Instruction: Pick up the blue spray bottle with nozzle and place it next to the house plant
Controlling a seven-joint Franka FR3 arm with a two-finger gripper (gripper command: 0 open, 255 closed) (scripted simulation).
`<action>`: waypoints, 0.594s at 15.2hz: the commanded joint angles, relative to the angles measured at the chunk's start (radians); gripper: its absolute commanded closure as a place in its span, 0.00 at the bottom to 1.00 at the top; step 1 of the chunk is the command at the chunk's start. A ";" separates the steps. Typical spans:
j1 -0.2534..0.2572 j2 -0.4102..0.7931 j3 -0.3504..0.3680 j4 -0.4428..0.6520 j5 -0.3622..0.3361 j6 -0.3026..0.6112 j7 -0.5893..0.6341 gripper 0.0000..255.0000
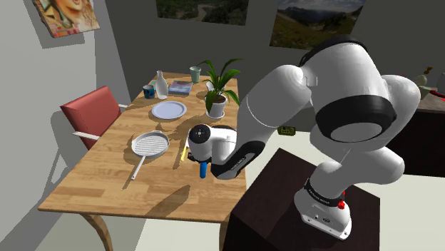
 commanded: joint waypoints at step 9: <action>0.152 0.130 -0.174 -0.016 -0.084 -0.119 0.010 1.00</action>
